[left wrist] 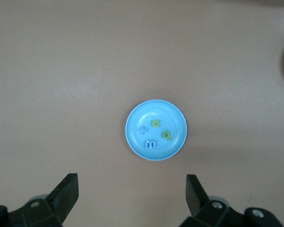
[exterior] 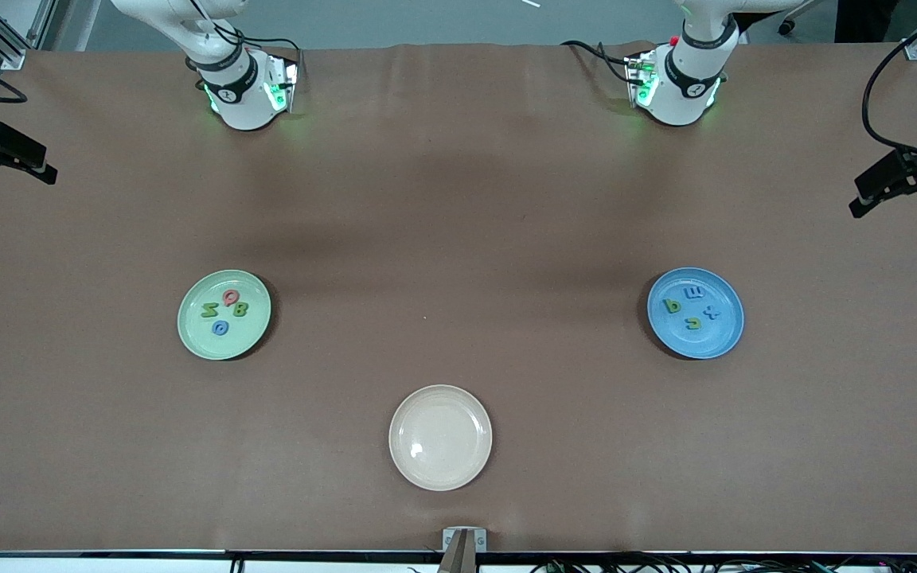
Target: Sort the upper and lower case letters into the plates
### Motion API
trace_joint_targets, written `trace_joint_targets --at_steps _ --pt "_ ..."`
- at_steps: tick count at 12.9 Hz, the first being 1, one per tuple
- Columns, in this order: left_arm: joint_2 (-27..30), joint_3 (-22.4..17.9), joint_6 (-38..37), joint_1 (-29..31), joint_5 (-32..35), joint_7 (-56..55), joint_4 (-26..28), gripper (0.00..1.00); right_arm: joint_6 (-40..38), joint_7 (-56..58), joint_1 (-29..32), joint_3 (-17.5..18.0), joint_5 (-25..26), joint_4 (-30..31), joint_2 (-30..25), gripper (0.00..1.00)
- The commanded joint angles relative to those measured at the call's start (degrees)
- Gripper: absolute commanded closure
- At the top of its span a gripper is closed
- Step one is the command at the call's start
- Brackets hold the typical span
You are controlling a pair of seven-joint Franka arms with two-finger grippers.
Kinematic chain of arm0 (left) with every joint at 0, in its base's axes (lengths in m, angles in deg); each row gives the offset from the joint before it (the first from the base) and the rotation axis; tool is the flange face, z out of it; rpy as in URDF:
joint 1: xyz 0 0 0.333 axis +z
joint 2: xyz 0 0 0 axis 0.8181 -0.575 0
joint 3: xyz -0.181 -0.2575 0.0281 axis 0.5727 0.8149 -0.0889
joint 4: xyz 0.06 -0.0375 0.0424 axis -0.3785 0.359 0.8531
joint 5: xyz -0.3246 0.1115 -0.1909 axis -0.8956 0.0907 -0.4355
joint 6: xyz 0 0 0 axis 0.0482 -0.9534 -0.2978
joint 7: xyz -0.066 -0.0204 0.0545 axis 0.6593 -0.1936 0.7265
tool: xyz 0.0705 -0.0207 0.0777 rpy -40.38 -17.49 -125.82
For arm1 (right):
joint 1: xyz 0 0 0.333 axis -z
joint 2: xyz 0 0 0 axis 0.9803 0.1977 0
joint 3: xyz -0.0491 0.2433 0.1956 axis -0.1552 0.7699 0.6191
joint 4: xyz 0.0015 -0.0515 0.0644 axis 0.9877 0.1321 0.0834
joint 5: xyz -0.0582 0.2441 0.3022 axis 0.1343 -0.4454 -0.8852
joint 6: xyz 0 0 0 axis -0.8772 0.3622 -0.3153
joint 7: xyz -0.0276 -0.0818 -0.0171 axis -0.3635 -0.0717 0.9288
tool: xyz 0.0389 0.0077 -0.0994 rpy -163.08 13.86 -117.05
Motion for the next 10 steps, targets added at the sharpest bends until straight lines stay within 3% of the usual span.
trace_joint_targets --at_steps 1,10 --pt "-4.61 0.24 -1.37 -1.05 1.07 0.67 -7.07 0.0 0.25 -0.78 -0.17 -0.01 -0.4 1.11 -1.24 0.0" --pt "-3.56 0.33 -3.04 -0.71 0.98 2.34 -7.08 0.0 0.43 -2.01 0.01 -0.1 -0.31 1.19 -1.24 0.0"
